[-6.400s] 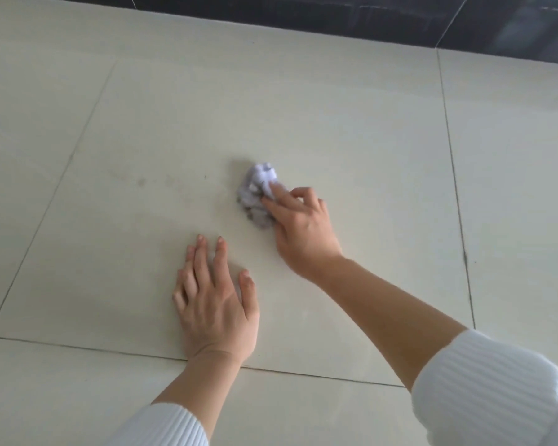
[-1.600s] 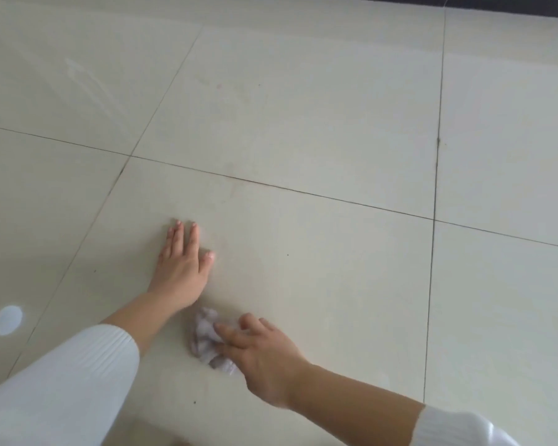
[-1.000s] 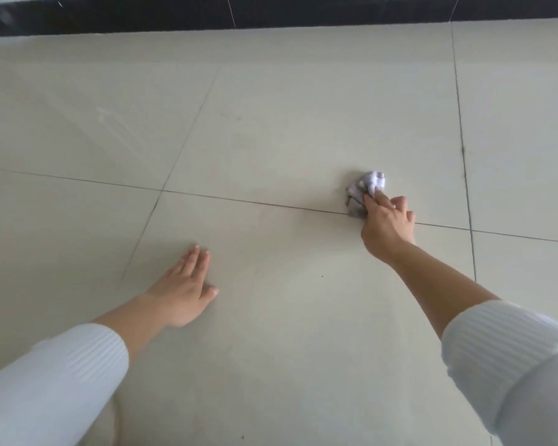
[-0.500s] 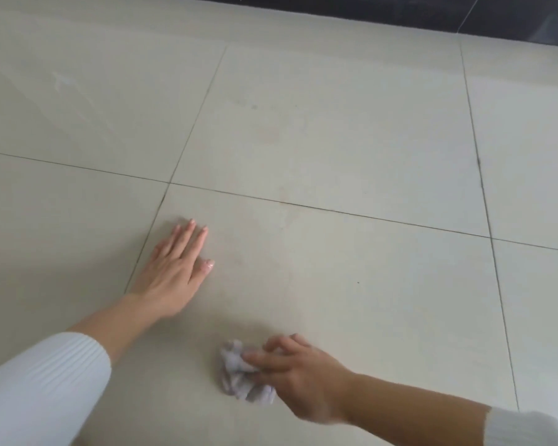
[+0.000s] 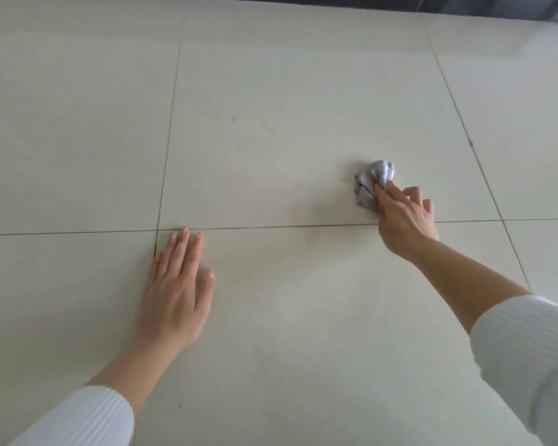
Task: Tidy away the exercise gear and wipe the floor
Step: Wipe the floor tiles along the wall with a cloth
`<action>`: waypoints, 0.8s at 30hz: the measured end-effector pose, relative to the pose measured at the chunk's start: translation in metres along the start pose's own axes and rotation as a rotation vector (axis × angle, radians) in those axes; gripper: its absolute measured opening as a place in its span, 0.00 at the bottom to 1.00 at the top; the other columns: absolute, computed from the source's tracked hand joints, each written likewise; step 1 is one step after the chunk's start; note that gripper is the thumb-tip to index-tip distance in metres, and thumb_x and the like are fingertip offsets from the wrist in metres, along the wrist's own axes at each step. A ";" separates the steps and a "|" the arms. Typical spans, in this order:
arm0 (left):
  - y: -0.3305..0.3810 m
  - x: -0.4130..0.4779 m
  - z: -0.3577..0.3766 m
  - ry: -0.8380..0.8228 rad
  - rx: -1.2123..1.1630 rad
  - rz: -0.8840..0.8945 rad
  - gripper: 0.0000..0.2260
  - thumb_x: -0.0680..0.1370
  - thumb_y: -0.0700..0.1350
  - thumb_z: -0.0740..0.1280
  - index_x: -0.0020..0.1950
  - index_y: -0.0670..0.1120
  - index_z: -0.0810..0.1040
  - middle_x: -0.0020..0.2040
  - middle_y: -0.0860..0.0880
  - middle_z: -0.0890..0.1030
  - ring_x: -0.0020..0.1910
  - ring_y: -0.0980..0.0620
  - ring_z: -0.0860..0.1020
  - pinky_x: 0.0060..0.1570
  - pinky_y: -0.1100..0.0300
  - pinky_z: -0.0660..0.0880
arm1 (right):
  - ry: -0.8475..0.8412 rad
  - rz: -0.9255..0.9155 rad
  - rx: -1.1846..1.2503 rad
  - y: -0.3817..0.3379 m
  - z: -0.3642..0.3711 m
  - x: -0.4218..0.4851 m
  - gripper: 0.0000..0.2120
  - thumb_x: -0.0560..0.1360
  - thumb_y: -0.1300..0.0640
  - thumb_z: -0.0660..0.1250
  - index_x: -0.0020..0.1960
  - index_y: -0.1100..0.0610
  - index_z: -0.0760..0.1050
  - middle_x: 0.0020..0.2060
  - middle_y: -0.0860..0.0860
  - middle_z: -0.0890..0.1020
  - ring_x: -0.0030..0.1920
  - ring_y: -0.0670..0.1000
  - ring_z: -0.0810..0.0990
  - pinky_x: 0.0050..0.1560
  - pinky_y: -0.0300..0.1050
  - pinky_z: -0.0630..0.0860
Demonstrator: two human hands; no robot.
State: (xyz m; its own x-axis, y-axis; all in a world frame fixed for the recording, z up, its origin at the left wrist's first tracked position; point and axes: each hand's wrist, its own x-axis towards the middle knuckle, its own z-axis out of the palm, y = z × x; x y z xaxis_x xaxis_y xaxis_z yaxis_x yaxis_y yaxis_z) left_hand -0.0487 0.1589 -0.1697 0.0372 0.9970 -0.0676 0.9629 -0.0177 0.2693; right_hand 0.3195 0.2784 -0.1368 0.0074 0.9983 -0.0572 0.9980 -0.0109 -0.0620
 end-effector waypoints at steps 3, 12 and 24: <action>0.001 -0.001 -0.001 -0.010 -0.020 0.007 0.28 0.79 0.54 0.47 0.78 0.44 0.55 0.78 0.46 0.53 0.78 0.50 0.50 0.75 0.49 0.51 | -0.104 0.190 0.020 -0.026 -0.008 0.016 0.30 0.76 0.64 0.53 0.75 0.46 0.59 0.75 0.44 0.59 0.61 0.55 0.62 0.52 0.46 0.57; 0.006 0.000 -0.007 -0.047 0.009 -0.001 0.28 0.78 0.51 0.49 0.76 0.40 0.60 0.77 0.42 0.59 0.77 0.45 0.56 0.73 0.46 0.56 | -0.447 -0.517 0.101 -0.094 -0.032 -0.111 0.26 0.78 0.63 0.56 0.71 0.40 0.64 0.74 0.35 0.56 0.61 0.52 0.66 0.57 0.47 0.70; 0.005 -0.001 -0.003 0.005 -0.001 0.017 0.28 0.79 0.53 0.48 0.77 0.41 0.58 0.78 0.42 0.56 0.77 0.45 0.55 0.73 0.46 0.56 | -0.096 -0.251 -0.053 -0.048 -0.012 -0.068 0.30 0.76 0.62 0.63 0.75 0.48 0.62 0.74 0.45 0.63 0.59 0.57 0.69 0.53 0.50 0.67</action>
State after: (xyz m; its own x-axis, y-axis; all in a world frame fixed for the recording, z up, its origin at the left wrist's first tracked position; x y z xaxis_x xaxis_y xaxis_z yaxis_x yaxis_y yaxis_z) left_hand -0.0451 0.1575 -0.1656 0.0526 0.9969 -0.0578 0.9617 -0.0350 0.2717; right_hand 0.2724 0.2115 -0.1175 -0.2438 0.9595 -0.1412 0.9698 0.2413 -0.0345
